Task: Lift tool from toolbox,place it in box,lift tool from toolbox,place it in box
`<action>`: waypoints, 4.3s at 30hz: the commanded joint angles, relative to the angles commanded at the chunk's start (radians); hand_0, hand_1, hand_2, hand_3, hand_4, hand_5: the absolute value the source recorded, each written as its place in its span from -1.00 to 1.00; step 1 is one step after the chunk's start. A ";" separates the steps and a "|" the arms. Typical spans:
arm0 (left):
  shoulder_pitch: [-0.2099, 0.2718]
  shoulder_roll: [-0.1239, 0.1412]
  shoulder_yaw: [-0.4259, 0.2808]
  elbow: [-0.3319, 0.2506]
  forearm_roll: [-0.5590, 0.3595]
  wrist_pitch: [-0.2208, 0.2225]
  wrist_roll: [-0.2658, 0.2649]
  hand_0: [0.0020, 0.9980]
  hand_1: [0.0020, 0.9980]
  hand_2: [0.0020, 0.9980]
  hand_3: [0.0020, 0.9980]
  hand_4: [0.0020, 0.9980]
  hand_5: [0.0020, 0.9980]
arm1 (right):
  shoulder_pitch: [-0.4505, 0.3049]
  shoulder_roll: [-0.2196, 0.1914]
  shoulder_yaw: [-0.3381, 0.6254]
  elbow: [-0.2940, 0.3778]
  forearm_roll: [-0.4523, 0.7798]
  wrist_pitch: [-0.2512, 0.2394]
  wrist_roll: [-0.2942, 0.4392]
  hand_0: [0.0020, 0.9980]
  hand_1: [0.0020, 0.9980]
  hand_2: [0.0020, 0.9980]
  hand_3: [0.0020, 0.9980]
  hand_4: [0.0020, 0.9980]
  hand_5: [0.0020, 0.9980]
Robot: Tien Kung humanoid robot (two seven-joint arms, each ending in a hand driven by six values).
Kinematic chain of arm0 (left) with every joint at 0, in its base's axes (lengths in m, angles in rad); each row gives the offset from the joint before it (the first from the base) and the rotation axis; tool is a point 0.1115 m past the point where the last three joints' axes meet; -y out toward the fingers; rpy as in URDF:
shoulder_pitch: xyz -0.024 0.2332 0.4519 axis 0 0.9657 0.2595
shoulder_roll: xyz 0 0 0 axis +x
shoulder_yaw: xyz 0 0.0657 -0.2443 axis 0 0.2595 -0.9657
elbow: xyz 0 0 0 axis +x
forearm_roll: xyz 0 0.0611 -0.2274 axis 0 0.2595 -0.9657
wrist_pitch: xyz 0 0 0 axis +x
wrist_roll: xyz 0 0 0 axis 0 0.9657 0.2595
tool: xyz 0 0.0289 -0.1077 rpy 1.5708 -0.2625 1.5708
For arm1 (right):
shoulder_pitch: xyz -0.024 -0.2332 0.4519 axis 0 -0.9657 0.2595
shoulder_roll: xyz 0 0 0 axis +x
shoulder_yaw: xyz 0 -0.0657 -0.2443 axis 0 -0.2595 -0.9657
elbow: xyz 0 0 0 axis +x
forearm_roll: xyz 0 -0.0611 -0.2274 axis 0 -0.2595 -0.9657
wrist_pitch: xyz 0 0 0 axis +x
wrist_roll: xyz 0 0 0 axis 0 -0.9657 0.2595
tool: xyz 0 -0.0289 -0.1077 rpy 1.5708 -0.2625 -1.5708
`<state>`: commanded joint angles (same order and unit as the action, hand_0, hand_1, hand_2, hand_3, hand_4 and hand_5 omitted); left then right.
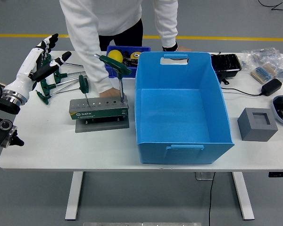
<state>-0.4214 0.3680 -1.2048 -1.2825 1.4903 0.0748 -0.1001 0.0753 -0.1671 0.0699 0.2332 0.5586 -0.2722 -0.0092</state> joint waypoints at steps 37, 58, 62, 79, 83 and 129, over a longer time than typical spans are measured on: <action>-0.429 -0.062 0.447 0.264 0.445 -0.085 0.022 0.79 0.62 0.72 0.72 1.00 -0.03 | 0.014 -0.010 -0.041 0.005 0.015 -0.004 0.001 0.46 0.49 0.57 0.23 0.67 0.40; -0.481 -0.116 0.576 0.398 0.434 0.033 -0.027 -0.06 -0.19 -0.02 0.24 1.00 -0.02 | 0.021 -0.015 -0.051 0.006 0.010 -0.006 0.005 0.46 0.48 0.57 0.22 0.66 0.40; -0.486 -0.120 0.587 0.414 0.447 0.049 -0.028 -0.16 -0.30 -0.20 0.04 1.00 -0.02 | 0.022 -0.015 -0.053 0.006 0.010 -0.006 0.005 0.46 0.48 0.57 0.22 0.66 0.40; -0.503 -0.132 0.591 0.497 0.483 0.074 0.003 -0.25 -0.49 -0.44 -0.23 1.00 -0.02 | 0.031 -0.019 -0.050 0.008 0.002 -0.007 0.006 0.45 0.48 0.56 0.22 0.66 0.40; -0.503 -0.132 0.594 0.502 0.463 0.078 0.018 -0.25 -0.49 -0.44 -0.23 1.00 -0.02 | 0.031 -0.018 -0.050 0.008 0.003 -0.007 0.007 0.45 0.48 0.56 0.22 0.66 0.40; -0.484 -0.138 0.613 0.532 0.238 0.128 0.017 -0.62 -0.96 -0.88 -0.91 1.00 0.44 | 0.027 -0.022 -0.053 0.011 0.001 -0.009 0.009 0.45 0.46 0.56 0.21 0.66 0.40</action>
<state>-0.9054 0.2299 -0.5920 -0.7504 1.7279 0.2023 -0.0836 0.1023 -0.1890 0.0169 0.2443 0.5594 -0.2810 -0.0004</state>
